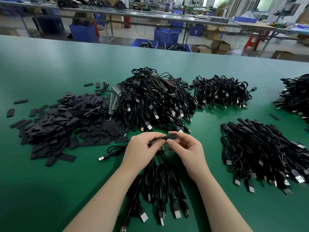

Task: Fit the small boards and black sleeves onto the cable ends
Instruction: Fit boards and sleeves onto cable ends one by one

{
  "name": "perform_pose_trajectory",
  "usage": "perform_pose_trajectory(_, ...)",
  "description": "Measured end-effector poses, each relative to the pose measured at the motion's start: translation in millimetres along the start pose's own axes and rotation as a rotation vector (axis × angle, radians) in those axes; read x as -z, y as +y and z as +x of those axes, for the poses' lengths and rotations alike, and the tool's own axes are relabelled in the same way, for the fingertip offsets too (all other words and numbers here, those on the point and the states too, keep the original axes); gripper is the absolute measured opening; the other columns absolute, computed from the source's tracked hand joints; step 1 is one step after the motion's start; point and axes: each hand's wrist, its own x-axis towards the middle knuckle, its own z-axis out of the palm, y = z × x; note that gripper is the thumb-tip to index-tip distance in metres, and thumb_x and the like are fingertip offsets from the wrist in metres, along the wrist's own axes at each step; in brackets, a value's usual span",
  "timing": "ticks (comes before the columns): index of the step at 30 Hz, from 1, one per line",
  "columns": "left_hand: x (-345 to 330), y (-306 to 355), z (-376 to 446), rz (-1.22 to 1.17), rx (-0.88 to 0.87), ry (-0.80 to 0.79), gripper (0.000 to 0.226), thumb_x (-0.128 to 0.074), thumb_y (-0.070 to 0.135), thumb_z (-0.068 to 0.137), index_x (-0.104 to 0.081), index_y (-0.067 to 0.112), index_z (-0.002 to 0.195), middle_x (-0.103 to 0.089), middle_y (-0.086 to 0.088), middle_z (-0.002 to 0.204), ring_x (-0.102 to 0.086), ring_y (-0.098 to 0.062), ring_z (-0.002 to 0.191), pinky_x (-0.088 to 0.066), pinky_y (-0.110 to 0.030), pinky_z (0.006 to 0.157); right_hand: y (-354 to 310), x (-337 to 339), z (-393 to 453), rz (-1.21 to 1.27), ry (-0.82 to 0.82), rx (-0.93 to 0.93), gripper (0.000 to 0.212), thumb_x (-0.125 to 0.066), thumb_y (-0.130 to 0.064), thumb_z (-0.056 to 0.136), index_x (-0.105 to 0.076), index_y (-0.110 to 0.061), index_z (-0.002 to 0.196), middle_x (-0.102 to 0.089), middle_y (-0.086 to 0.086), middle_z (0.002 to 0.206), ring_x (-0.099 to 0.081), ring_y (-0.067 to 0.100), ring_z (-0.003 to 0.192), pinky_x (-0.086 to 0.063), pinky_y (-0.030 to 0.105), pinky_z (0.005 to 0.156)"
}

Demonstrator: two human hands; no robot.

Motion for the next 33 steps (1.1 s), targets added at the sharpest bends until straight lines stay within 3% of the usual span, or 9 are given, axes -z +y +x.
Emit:
perform_pose_trajectory(10,0,4,-1,0.001,0.005,-0.013,0.011,-0.067,0.03,0.087,-0.074,0.033,0.094,-0.068,0.027,0.091,-0.065,0.002,0.087,-0.053,-0.025,0.076,-1,-2,-1,-0.032,0.032,0.007,0.024,-0.076,-0.007,0.085,-0.078,-0.03,0.08,-0.074,-0.002,0.077,-0.069,0.01,0.072,-0.053,0.018,0.068)
perform_pose_trajectory(16,-1,6,0,-0.003,0.013,-0.005,0.01,-0.066,0.032,0.086,-0.073,0.035,0.093,-0.066,0.029,0.093,-0.063,0.004,0.089,-0.051,-0.019,0.076,1,-2,-1,0.028,0.056,0.007,0.022,-0.075,-0.007,0.085,-0.08,-0.028,0.083,-0.077,0.0,0.085,-0.071,0.012,0.08,-0.054,0.02,0.074)
perform_pose_trajectory(20,0,8,-2,0.027,-0.027,-0.005,0.018,-0.067,0.032,0.088,-0.072,0.033,0.105,-0.067,0.024,0.095,-0.061,0.004,0.095,-0.047,-0.012,0.079,1,0,1,0.106,0.117,-0.016,0.019,-0.074,-0.007,0.086,-0.079,-0.023,0.077,-0.076,0.002,0.079,-0.071,0.009,0.074,-0.052,0.015,0.067)
perform_pose_trajectory(23,4,11,-2,0.099,-0.102,-0.034,0.026,-0.056,0.026,0.095,-0.07,0.022,0.118,-0.066,0.02,0.105,-0.056,0.006,0.106,-0.041,-0.008,0.09,-2,2,1,0.191,0.165,-0.066,0.002,-0.078,-0.024,0.078,-0.079,-0.024,0.076,-0.075,0.001,0.082,-0.073,0.014,0.082,-0.052,0.018,0.067)
perform_pose_trajectory(25,6,13,-1,0.156,-0.151,-0.054,0.029,-0.052,0.018,0.099,-0.066,0.016,0.125,-0.068,0.011,0.11,-0.055,0.003,0.109,-0.036,-0.01,0.098,-2,2,1,0.222,0.185,-0.073,0.009,-0.078,-0.032,0.071,-0.078,-0.024,0.075,-0.076,0.003,0.084,-0.073,0.016,0.085,-0.052,0.018,0.067)
perform_pose_trajectory(27,6,14,0,0.196,-0.163,-0.065,0.031,-0.053,0.015,0.099,-0.063,0.015,0.129,-0.067,0.007,0.109,-0.055,-0.003,0.107,-0.034,-0.011,0.099,-2,2,1,0.206,0.194,-0.073,0.004,-0.078,-0.027,0.076,-0.077,-0.025,0.074,-0.076,0.003,0.084,-0.073,0.016,0.084,-0.052,0.018,0.066)
perform_pose_trajectory(30,6,14,-1,0.23,-0.161,-0.067,0.033,-0.061,0.017,0.096,-0.063,0.019,0.129,-0.067,0.008,0.109,-0.056,-0.005,0.105,-0.039,-0.015,0.098,0,-1,0,0.145,0.187,-0.025,0.019,-0.074,-0.013,0.087,-0.076,-0.027,0.075,-0.076,0.0,0.08,-0.074,0.015,0.08,-0.052,0.017,0.065)
perform_pose_trajectory(33,6,13,-2,0.192,-0.116,-0.018,0.033,-0.066,0.022,0.093,-0.066,0.022,0.125,-0.067,0.012,0.115,-0.056,-0.001,0.11,-0.036,-0.003,0.094,-1,-5,-3,0.095,0.185,0.038,0.021,-0.073,-0.008,0.088,-0.075,-0.026,0.077,-0.075,0.001,0.08,-0.074,0.017,0.078,-0.053,0.017,0.07)
